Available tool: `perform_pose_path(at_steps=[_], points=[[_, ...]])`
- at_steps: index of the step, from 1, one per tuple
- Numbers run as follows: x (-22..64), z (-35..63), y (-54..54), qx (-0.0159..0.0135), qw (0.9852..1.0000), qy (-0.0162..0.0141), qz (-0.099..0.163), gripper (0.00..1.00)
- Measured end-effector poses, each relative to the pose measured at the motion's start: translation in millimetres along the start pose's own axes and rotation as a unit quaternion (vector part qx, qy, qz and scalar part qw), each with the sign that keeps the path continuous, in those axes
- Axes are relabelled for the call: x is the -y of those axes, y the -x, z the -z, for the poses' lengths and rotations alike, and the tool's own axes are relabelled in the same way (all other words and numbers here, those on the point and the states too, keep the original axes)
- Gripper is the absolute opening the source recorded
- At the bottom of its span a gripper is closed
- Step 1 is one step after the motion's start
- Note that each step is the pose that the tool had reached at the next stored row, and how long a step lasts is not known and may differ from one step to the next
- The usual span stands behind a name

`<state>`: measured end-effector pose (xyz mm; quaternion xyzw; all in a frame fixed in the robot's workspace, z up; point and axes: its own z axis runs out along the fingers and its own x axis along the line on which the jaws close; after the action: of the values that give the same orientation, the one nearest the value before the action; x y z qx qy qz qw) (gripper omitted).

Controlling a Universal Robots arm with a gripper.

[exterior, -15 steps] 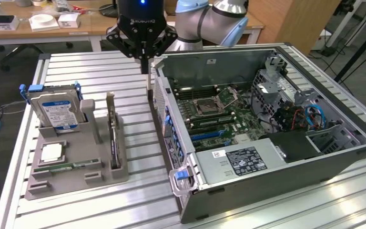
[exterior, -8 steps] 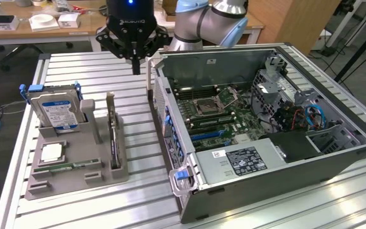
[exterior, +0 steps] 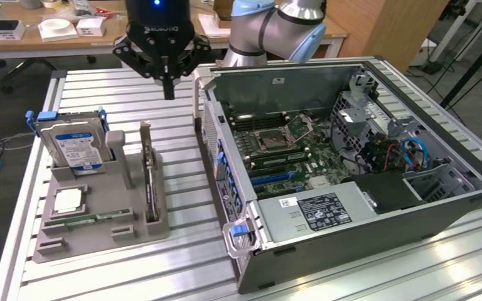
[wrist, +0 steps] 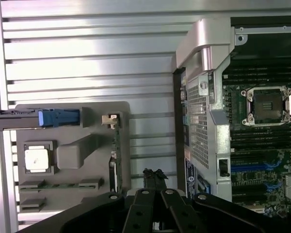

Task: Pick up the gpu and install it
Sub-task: 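Reach for the gpu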

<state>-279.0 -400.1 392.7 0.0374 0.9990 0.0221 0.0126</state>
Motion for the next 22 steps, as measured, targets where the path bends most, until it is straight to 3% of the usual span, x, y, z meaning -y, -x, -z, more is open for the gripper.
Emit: perform_pose_path(at_steps=[22], points=[[4.1, 1.3, -54.6, 0.0001, 1.0, 0.0, 0.0, 0.11]])
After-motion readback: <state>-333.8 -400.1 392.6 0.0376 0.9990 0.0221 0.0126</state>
